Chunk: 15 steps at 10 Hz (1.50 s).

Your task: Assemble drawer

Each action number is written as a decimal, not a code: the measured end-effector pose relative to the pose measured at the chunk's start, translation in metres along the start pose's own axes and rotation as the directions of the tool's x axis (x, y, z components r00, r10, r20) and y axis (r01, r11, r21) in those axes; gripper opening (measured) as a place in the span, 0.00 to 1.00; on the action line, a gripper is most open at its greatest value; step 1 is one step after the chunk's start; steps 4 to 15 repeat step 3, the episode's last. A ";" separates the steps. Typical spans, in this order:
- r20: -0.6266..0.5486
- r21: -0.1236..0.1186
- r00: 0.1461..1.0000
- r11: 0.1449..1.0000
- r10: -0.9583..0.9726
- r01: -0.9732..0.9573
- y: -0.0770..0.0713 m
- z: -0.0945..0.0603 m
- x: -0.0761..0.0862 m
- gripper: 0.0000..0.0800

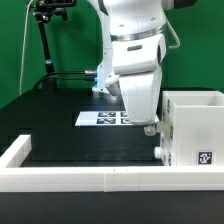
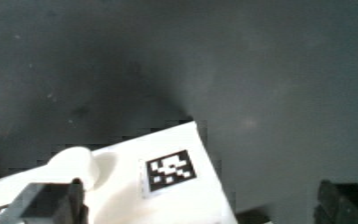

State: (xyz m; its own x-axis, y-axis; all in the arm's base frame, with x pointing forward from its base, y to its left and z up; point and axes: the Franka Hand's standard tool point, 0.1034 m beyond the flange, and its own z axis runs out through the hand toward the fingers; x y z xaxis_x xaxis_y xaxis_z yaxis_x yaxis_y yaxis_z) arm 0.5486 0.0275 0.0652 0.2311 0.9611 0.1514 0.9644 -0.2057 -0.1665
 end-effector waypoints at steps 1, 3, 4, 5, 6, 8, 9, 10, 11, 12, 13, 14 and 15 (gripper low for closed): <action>0.000 0.001 1.000 1.000 0.001 -0.001 0.000 0.001 0.000 0.81; 0.000 0.002 1.000 1.000 0.001 -0.001 0.000 0.001 -0.001 0.81; 0.000 0.002 1.000 1.000 0.001 -0.001 0.000 0.001 -0.001 0.81; 0.000 0.002 1.000 1.000 0.001 -0.001 0.000 0.001 -0.001 0.81; 0.000 0.002 1.000 1.000 0.001 -0.001 0.000 0.001 -0.001 0.81; 0.000 0.002 1.000 1.000 0.001 -0.001 0.000 0.001 -0.001 0.81; 0.000 0.002 1.000 1.000 0.001 -0.001 0.000 0.001 -0.001 0.81; 0.000 0.002 1.000 1.000 0.001 -0.001 0.000 0.001 -0.001 0.81; 0.000 0.002 1.000 1.000 0.001 -0.001 0.000 0.001 -0.001 0.81; 0.000 0.002 1.000 1.000 0.001 -0.001 0.000 0.001 -0.001 0.81; 0.000 0.002 1.000 1.000 0.001 -0.001 0.000 0.001 -0.001 0.81; 0.000 0.002 1.000 1.000 0.001 -0.001 0.000 0.001 -0.001 0.81; 0.000 0.002 1.000 1.000 0.001 -0.001 0.000 0.001 -0.001 0.81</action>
Offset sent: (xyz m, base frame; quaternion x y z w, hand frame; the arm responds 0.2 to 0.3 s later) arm 0.0000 0.0000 0.0000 0.0000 0.0000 0.0000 1.0000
